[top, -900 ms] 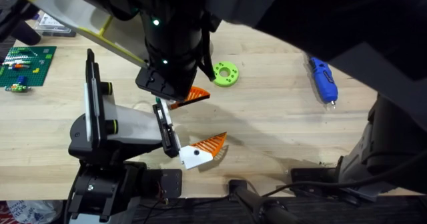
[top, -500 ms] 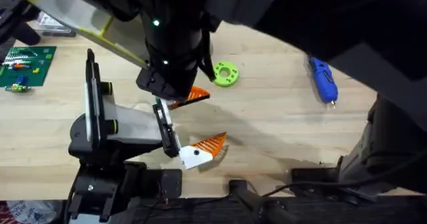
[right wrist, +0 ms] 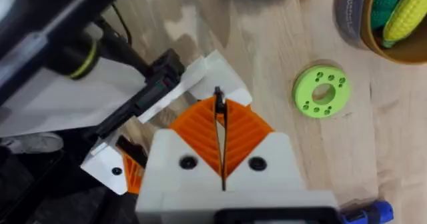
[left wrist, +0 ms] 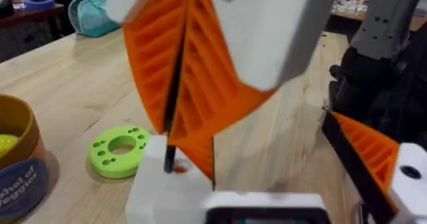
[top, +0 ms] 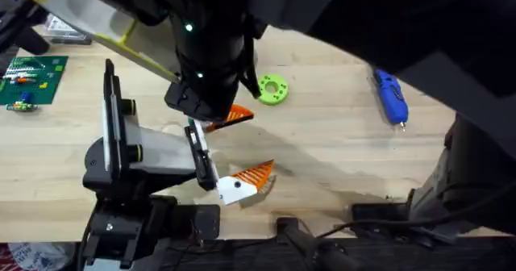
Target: Pick up the gripper from the table and insert it into the empty holder that is missing its gripper. Then pick up a screw, insert it into the mounting hole, and use the screwdriver to tighten it. Finally, clean up the table by picking up the vegetable and placing it into the bucket.
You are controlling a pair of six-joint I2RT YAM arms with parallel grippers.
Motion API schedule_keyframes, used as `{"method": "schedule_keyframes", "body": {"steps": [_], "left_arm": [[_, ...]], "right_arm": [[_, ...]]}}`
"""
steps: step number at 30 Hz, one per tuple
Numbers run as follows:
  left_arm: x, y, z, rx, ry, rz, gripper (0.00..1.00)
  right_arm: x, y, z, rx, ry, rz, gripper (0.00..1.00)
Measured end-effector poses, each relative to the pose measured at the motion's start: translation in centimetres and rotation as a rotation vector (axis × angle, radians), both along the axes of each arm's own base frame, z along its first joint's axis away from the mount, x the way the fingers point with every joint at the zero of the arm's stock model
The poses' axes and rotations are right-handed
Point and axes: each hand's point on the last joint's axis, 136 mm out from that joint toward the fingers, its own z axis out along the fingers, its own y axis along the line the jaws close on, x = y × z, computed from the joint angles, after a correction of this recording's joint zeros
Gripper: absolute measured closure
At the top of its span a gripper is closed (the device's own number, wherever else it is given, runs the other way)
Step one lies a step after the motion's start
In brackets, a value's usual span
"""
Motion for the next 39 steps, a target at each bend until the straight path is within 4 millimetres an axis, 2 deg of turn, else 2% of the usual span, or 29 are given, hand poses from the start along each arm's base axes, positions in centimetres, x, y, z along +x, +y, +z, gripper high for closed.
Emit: {"method": "schedule_keyframes", "body": {"steps": [15, 21, 29, 39], "left_arm": [[0.0, 0.0, 0.0, 0.0, 0.0, 0.0, 0.011], [0.0, 0.0, 0.0, -0.003, 0.009, 0.001, 0.011], [0.0, 0.0, 0.0, -0.004, 0.01, 0.001, 0.011], [0.0, 0.0, 0.0, -0.002, 0.007, 0.0, 0.011]], "right_arm": [[0.0, 0.0, 0.0, 0.0, 0.0, 0.0, 0.99], [0.0, 0.1, -0.8, -0.021, 0.01, 0.0, 0.99], [0.0, 0.0, -0.8, -0.024, 0.012, 0.0, 0.99], [0.5, -1.1, -0.4, -0.068, -0.027, -0.013, 0.989]]}}
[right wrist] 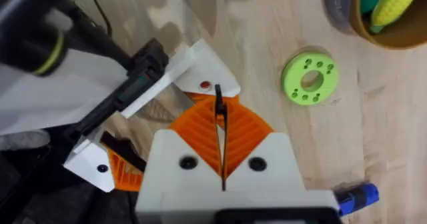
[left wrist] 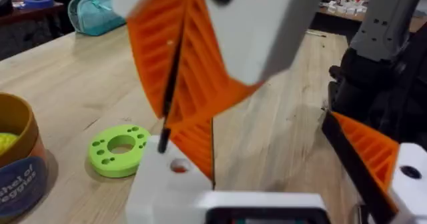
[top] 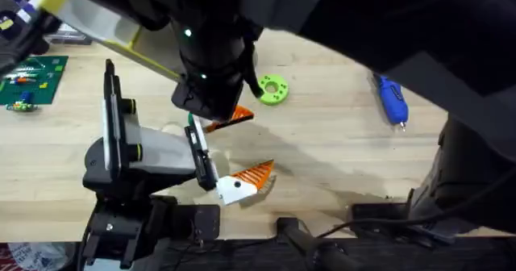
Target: Pick up the gripper from the table and insert it into the empty holder that is missing its gripper. Then pick up a screw, insert it into the mounting hole, and use the screwdriver to tighten it. Finally, clean up the table by picking up the vegetable and placing it into the bucket.
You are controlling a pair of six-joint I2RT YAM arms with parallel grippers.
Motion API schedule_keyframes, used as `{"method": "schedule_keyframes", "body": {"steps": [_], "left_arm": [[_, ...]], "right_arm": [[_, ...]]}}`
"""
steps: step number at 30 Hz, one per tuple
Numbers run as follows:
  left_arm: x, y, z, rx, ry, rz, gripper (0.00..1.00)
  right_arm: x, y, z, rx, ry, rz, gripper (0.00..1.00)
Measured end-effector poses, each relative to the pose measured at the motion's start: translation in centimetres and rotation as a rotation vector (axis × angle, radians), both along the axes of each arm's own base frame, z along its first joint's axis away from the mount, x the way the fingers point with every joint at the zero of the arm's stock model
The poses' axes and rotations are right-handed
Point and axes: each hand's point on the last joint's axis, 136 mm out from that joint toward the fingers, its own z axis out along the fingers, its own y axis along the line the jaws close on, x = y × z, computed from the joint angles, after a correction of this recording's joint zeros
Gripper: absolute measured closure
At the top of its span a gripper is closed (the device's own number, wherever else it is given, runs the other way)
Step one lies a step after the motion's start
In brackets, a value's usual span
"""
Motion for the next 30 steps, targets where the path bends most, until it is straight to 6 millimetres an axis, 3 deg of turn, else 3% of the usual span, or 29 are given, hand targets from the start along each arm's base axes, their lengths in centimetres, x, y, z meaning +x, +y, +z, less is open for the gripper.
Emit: {"method": "schedule_keyframes", "body": {"steps": [30], "left_arm": [[0.0, 0.0, 0.0, 0.0, 0.0, 0.0, 0.011]], "right_arm": [[-1.3, 0.3, 0.6, -0.008, -0.014, 0.035, 0.99]]}}
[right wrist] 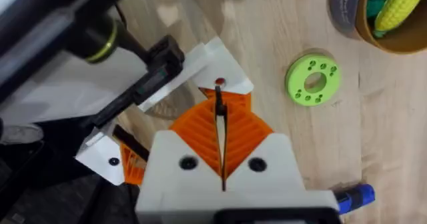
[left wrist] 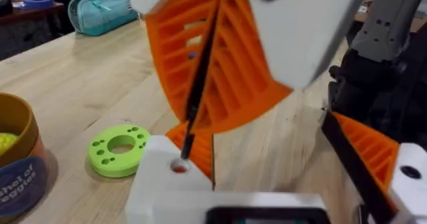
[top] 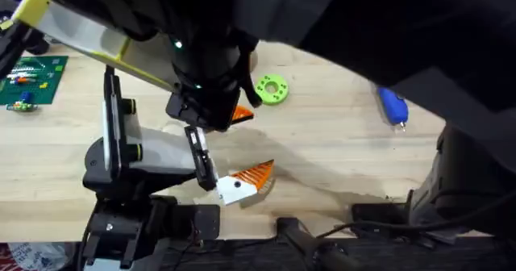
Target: Pick up the gripper from the table and insert it into the empty holder that is missing its gripper. Then pick up a screw, insert it into the mounting hole, and use the screwdriver to tighten it. Finally, clean up the table by picking up the vegetable and placing it into the bucket.
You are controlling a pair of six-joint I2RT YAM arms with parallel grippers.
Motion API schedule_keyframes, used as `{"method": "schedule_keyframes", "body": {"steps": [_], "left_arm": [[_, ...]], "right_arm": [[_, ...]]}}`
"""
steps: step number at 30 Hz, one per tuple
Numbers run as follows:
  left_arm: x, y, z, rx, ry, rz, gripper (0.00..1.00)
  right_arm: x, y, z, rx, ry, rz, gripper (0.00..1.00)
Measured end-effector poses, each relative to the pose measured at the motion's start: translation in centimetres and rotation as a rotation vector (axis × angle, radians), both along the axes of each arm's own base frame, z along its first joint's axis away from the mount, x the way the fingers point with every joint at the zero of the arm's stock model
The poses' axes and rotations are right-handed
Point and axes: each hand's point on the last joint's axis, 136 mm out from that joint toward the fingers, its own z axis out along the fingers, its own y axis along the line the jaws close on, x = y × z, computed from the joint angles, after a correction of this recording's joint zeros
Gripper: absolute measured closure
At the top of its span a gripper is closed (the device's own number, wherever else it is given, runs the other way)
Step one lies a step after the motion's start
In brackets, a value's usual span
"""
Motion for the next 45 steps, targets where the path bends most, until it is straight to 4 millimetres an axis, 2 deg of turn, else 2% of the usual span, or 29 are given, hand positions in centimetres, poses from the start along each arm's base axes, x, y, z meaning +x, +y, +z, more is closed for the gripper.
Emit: {"method": "schedule_keyframes", "body": {"steps": [45], "left_arm": [[0.0, 0.0, 0.0, 0.0, 0.0, 0.0, 0.011]], "right_arm": [[0.58, -0.33, 0.05, -0.018, -0.034, -0.008, 0.99]]}}
